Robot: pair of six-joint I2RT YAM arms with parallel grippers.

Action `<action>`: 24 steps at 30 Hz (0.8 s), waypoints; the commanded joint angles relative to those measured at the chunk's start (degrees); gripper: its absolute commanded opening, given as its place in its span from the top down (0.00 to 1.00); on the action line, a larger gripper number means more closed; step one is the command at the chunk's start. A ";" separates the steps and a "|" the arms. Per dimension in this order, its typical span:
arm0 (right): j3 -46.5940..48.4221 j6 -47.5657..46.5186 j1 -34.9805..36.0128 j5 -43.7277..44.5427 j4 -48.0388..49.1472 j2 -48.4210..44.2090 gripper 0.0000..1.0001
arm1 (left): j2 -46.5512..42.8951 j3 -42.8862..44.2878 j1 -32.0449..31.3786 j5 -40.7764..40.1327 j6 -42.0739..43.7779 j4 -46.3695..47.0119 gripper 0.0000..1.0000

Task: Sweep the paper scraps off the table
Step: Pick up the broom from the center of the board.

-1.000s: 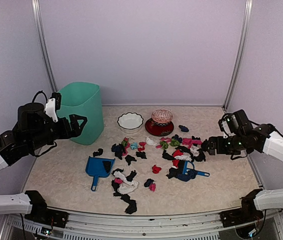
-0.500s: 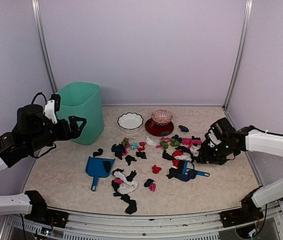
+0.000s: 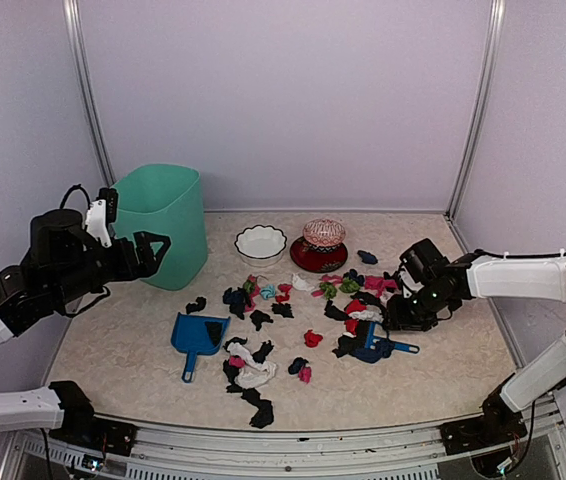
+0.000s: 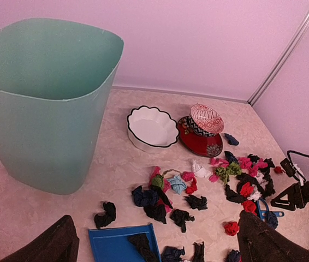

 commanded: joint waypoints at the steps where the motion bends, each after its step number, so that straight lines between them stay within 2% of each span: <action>1: 2.01 0.93 0.89 1.80 1.99 1.80 0.54 | -0.57 -0.29 0.47 0.25 0.74 -0.64 0.01; 4: 2.75 0.91 1.10 2.56 1.94 3.10 0.60 | -0.65 -0.10 0.53 0.29 0.84 -0.95 0.01; 24: 5.80 0.36 5.27 9.71 -0.44 11.48 0.75 | -2.40 -0.35 0.88 -0.31 1.28 -2.01 0.01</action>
